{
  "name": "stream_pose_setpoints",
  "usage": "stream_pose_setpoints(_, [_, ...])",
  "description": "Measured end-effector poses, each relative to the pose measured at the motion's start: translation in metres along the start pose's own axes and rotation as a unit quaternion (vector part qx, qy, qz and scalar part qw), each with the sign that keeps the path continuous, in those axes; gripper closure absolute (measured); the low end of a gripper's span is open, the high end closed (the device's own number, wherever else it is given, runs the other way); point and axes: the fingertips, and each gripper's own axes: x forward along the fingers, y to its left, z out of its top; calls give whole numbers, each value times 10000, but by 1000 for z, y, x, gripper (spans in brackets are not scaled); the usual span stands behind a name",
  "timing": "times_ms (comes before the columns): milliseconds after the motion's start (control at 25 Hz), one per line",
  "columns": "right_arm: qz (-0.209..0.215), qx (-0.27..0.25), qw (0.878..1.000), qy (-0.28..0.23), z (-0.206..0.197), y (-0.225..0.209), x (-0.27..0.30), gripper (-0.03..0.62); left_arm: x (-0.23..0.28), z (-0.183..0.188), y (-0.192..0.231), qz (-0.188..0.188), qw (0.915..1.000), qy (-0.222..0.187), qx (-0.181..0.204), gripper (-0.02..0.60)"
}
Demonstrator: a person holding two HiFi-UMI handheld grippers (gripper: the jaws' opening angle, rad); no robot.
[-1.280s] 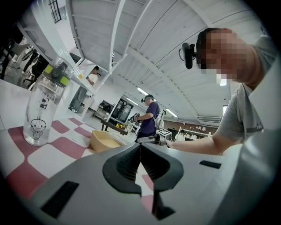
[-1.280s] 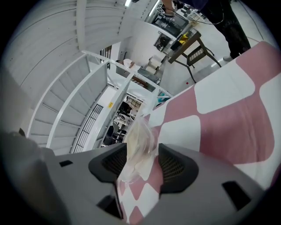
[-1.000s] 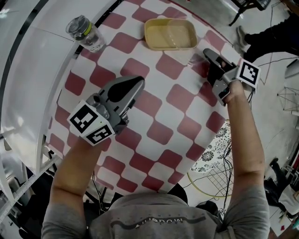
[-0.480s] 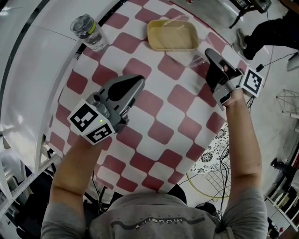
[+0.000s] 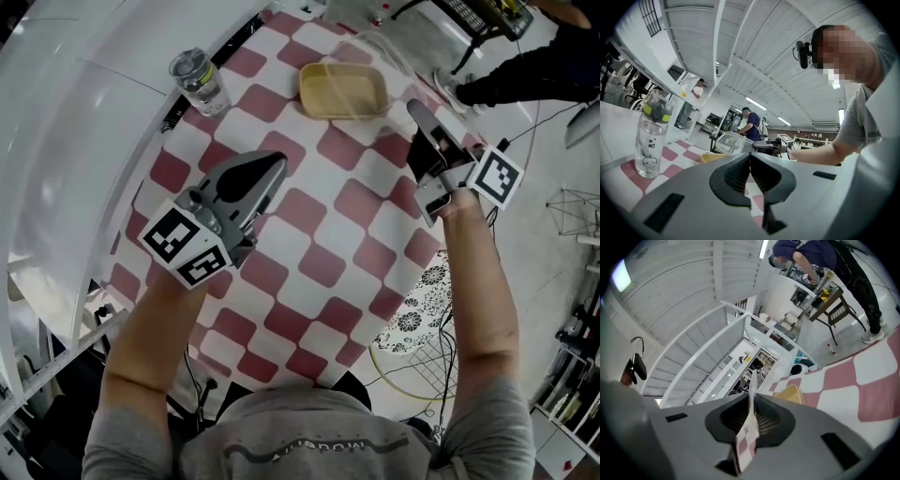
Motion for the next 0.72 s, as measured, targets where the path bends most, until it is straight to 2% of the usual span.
stream_pose_setpoints(440, [-335, -1113, 9929, -262, 29, 85, -13, 553, -26, 61, -29, 113, 9990, -155, 399, 566])
stream_pose_setpoints(720, [-392, -2049, 9776, -286, 35, 148, -20, 553, -50, 107, -52, 138, 9970, -300, 694, 566])
